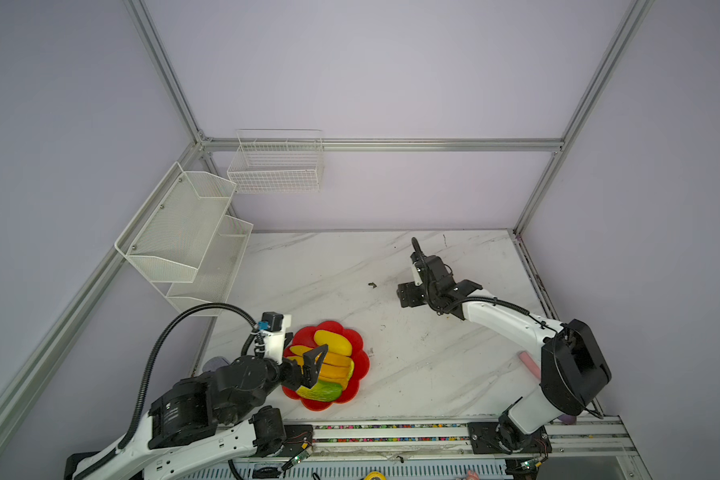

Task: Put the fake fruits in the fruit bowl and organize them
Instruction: 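Reach the right gripper to the yellow lemon-shaped fruit and grasp it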

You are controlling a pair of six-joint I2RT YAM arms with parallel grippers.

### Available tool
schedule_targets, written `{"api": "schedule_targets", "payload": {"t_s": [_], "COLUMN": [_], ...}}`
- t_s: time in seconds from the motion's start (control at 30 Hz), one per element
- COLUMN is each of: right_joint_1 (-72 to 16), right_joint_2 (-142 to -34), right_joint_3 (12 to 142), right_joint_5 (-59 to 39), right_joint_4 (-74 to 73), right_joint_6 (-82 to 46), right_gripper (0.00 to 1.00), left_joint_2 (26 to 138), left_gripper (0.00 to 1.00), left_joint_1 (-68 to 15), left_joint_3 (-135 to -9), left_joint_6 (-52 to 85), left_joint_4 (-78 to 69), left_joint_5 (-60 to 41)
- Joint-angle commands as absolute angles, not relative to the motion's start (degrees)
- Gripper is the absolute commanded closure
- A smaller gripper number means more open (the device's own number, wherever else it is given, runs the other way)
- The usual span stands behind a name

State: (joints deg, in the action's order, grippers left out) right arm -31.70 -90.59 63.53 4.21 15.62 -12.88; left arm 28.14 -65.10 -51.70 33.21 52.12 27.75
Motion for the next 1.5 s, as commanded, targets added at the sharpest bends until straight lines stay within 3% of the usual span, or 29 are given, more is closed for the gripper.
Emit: {"api": "schedule_targets", "payload": {"t_s": [0.0,0.27,0.67,0.83,1.27,1.47], "right_joint_1": [-28.14,-22.46,-20.21,-20.13,-19.98,-23.8], "right_joint_2": [-87.92,-92.81,-98.67,-99.67,-98.71,-87.8], "right_joint_3": [61.19,59.7,58.47,58.16,55.88,51.86], "right_joint_5": [9.87,11.44,11.68,10.49,5.81,-1.45], "right_joint_4": [13.02,13.19,11.84,11.43,9.86,6.2], "right_joint_6": [-15.98,-14.03,-11.96,-11.52,-9.8,-9.52], "right_gripper": [0.13,0.2,0.3,0.39,0.53,0.6], "left_joint_2": [33.88,45.66,44.41,43.9,41.95,40.63], "left_gripper": [0.0,0.0,0.0,0.0,0.0,0.0], "left_joint_1": [-64.93,-64.78,-64.69,-64.51,-64.42,-64.45], "left_joint_3": [-49.22,-51.46,-49.92,-49.75,-48.96,-48.78], "left_joint_6": [25.97,24.68,25.4,25.71,26.71,26.93], "left_joint_4": [37.18,33.88,32.95,33.05,33.9,34.62], "left_joint_5": [19.61,15.89,17.3,17.51,17.84,18.88]}}
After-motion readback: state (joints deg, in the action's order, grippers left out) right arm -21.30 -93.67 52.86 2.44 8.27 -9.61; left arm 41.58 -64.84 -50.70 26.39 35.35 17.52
